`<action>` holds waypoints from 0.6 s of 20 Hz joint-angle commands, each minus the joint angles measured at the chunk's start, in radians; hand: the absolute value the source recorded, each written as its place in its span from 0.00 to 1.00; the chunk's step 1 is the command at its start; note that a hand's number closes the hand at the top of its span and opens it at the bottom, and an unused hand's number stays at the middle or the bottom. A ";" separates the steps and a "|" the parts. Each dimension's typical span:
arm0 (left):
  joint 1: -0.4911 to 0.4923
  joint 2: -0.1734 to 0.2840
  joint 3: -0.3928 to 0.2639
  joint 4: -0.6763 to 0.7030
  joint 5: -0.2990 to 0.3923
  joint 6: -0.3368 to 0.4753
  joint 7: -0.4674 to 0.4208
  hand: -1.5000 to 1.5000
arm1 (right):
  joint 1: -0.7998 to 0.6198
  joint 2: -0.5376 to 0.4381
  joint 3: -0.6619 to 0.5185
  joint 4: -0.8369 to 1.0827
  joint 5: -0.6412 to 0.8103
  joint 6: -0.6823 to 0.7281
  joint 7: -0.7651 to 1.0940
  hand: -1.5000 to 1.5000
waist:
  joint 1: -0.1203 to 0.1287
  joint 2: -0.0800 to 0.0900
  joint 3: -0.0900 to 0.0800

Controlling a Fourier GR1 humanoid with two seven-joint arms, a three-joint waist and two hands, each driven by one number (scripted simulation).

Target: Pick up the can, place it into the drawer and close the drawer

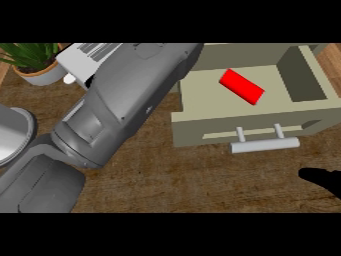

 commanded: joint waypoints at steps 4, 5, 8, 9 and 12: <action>-0.035 0.000 0.004 0.011 0.036 0.004 -0.022 0.00 | -0.107 -0.048 0.129 0.170 0.259 -0.026 -0.074 0.00 | 0.034 -0.002 0.000; -0.002 0.000 0.012 0.015 0.034 -0.003 -0.054 0.00 | -0.096 -0.059 0.141 0.163 0.307 -0.038 -0.104 0.00 | 0.044 -0.007 -0.001; -0.014 0.000 -0.011 0.010 0.028 0.006 -0.032 0.00 | -0.137 -0.027 0.229 0.306 0.438 -0.095 -0.126 0.00 | 0.064 -0.011 -0.001; -0.052 0.000 0.000 0.019 0.026 0.000 -0.003 0.00 | -0.139 -0.006 0.256 0.328 0.480 -0.128 -0.136 0.00 | 0.070 -0.014 -0.001; -0.015 0.000 0.000 0.053 0.013 -0.032 -0.042 0.00 | -0.223 -0.026 0.255 0.475 0.508 -0.128 -0.169 0.00 | 0.075 -0.010 -0.001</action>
